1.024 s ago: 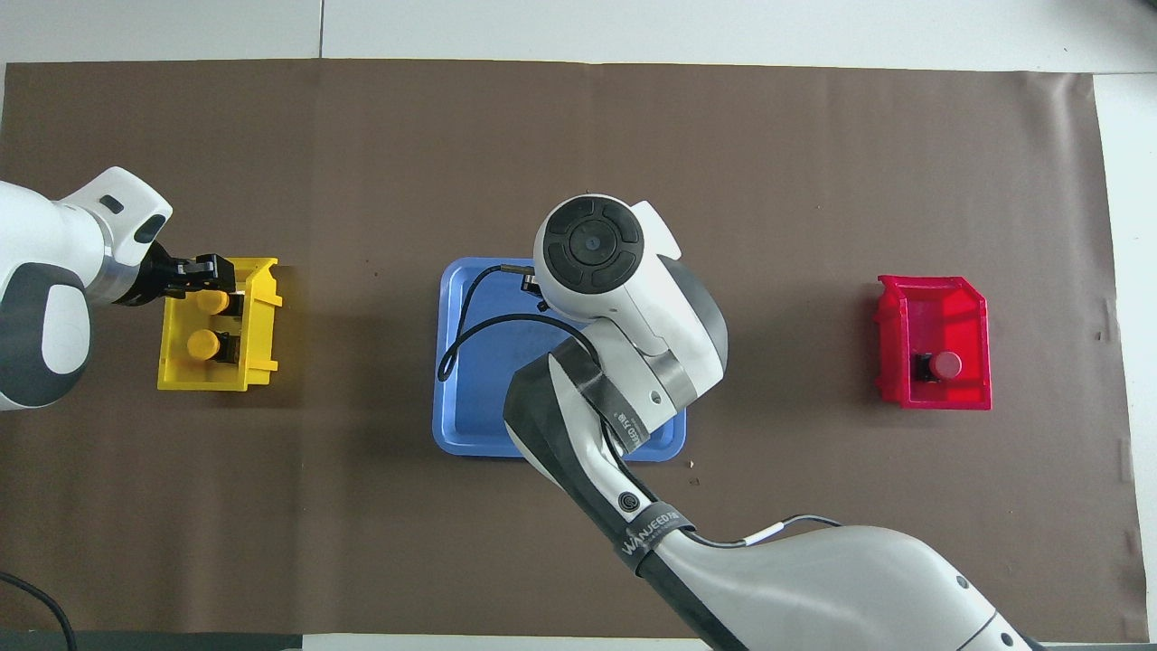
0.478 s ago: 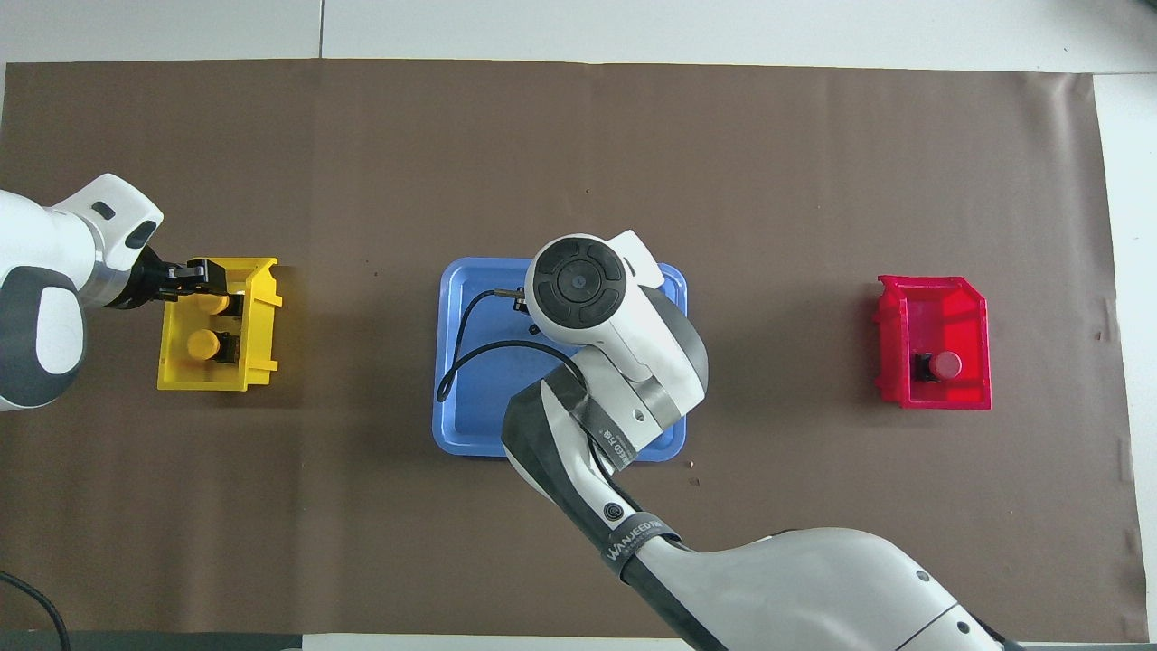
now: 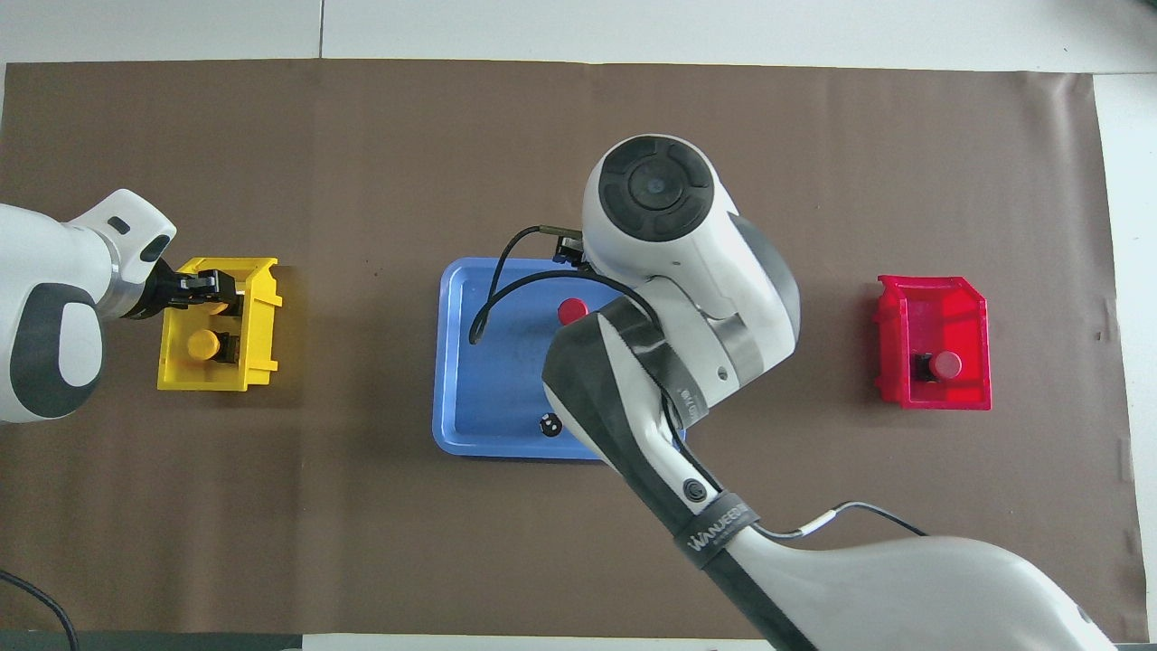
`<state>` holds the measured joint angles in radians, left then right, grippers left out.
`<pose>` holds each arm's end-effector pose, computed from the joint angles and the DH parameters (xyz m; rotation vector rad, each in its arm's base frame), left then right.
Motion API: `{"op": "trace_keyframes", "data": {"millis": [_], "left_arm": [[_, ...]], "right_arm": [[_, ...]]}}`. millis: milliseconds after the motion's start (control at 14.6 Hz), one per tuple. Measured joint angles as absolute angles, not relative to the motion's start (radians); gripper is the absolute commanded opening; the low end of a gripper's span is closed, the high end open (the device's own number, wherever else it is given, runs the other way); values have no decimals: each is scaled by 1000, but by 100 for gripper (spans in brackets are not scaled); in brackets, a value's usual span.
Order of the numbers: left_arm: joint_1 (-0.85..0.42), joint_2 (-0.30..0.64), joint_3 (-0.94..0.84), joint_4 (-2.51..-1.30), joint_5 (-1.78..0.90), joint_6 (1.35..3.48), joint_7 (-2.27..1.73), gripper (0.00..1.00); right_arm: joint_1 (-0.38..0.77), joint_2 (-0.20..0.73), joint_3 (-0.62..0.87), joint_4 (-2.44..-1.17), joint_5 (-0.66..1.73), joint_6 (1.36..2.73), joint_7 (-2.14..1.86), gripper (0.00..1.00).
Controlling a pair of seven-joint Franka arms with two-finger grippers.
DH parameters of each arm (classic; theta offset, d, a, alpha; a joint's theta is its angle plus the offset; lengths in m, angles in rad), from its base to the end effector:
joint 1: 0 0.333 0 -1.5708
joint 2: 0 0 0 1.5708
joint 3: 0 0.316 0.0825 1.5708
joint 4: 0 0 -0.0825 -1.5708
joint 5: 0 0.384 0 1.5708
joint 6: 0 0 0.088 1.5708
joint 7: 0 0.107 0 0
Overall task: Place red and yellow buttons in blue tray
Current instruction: 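Release the red button and withdraw the right gripper to the red holder, then carry a yellow button with the left gripper into the blue tray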
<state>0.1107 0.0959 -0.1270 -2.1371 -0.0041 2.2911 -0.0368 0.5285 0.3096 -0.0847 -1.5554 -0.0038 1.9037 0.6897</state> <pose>0.5599 -0.0085 0.3673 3.1232 0.0376 0.0913 0.5919 0.2880 0.4736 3.1147 -0.3759 0.0773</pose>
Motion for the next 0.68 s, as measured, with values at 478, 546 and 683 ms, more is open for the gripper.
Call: {"op": "trace_keyframes", "data": {"millis": [478, 546, 683], "left_arm": [[111, 95, -127, -2072, 27, 2216, -37, 1], [111, 95, -127, -2003, 36, 2129, -37, 1], [105, 105, -134, -1833, 40, 1943, -75, 1]], "right_arm": [[124, -101, -88, -2124, -2, 2034, 37, 95], [77, -122, -87, -2171, -2, 2050, -26, 92], [10, -136, -88, -2221, -2, 2082, -115, 88]]}}
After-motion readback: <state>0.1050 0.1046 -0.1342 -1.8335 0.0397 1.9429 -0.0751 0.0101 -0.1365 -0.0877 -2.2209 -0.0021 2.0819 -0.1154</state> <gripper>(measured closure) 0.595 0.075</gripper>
